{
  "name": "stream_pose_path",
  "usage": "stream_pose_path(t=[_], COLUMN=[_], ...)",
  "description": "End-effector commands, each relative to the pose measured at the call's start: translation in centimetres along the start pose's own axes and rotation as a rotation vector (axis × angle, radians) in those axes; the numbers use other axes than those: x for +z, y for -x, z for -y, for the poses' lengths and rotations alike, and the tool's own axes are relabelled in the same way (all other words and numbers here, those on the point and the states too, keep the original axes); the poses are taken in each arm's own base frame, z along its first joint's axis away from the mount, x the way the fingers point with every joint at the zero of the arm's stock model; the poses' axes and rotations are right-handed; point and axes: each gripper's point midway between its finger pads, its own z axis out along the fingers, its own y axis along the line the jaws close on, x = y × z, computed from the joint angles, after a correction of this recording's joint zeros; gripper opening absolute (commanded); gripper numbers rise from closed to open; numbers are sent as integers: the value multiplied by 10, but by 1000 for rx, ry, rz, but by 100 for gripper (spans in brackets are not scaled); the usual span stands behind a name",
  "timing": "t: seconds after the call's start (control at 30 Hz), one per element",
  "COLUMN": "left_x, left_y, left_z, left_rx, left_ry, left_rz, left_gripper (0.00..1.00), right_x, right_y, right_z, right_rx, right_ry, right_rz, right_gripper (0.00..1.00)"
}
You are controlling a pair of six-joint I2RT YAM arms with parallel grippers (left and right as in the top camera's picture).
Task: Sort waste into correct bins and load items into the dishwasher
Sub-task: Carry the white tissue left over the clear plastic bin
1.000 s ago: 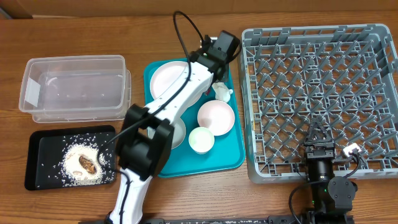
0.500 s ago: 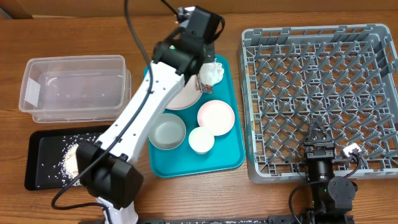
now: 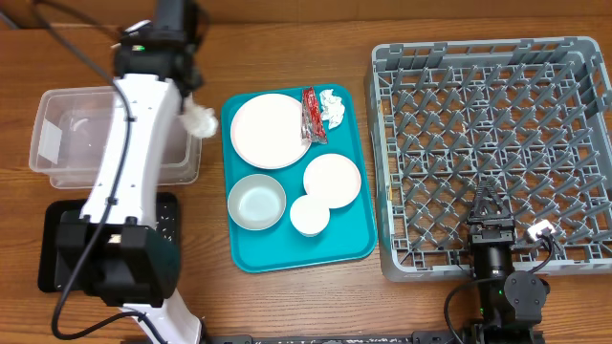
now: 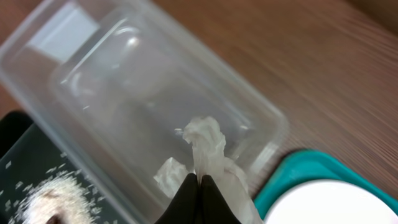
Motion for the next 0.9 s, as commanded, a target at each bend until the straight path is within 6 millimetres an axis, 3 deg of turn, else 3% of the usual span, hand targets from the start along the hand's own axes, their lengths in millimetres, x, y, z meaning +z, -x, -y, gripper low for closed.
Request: stream_pose_path(t=[0.0, 0.07, 0.1, 0.17, 0.2, 0.23, 0.47, 0.7, 0.87], left_x=[-1, 5, 7, 11, 12, 14, 11, -19, -43], left_y=[14, 13, 13, 13, 13, 10, -3, -39, -72], left_z=[-30, -40, -44, -49, -50, -49, -31, 31, 64], left_rx=[-159, -192, -203, -219, -226, -234, -212, 106, 298], left_ry=[24, 19, 21, 17, 10, -8, -100, -458, -526], left_rz=[-12, -59, -74, -95, -108, -129, -212, -368, -378], left_gripper=[4, 4, 10, 48, 81, 100, 100, 98, 97], right_x=[0, 0, 0, 0, 0, 0, 0, 0, 0], right_y=[2, 2, 2, 2, 2, 2, 2, 2, 2], right_z=[3, 3, 3, 3, 3, 3, 3, 3, 3], right_rx=[-11, -11, -11, -11, -11, -11, -11, -11, -11], right_ry=[-3, -3, -3, -3, -3, -3, -3, -3, -3], right_rz=[16, 16, 16, 17, 16, 16, 17, 17, 16], right_gripper=[100, 100, 100, 100, 100, 100, 100, 100, 100])
